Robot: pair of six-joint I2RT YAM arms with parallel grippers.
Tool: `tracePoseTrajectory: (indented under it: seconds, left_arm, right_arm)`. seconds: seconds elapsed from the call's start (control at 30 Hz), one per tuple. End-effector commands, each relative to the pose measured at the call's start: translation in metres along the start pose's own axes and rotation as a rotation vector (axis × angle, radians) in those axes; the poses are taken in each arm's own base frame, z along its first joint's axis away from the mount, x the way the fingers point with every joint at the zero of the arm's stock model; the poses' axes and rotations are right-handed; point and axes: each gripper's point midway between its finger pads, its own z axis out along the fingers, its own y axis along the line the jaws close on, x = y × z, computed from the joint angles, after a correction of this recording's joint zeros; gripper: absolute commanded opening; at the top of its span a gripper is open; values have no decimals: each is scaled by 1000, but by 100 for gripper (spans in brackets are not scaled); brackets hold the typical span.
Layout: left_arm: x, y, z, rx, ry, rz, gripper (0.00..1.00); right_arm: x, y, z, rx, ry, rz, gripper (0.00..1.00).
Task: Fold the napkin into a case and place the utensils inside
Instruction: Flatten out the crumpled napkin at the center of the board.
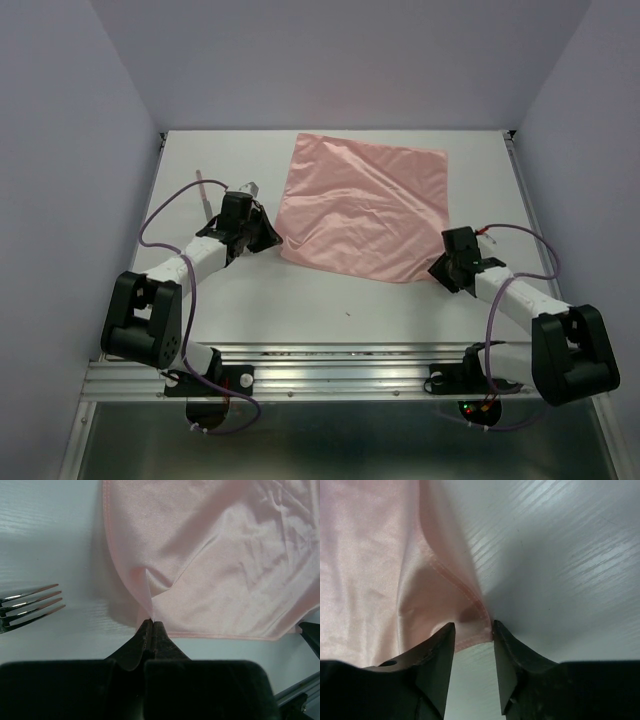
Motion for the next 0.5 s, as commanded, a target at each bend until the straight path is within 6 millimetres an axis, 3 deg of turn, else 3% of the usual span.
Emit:
tracePoseTrajectory:
  seconds: [0.0, 0.13, 0.2, 0.3, 0.47]
  left_arm:
    - [-12, -10, -2, 24, -24, 28, 0]
    - [-11, -8, -2, 18, -24, 29, 0]
    - [-10, -8, -1, 16, -21, 31, 0]
    - [-10, -7, -1, 13, -17, 33, 0]
    - [-13, -9, -4, 9, -16, 40, 0]
  right_arm:
    - [33, -43, 7, 160, 85, -40, 35]
    - [32, -45, 7, 167, 77, -33, 10]
    - [31, -46, 7, 171, 73, -30, 2]
    - [25, -44, 4, 172, 53, -27, 1]
    - [-2, -33, -12, 149, -35, -18, 1]
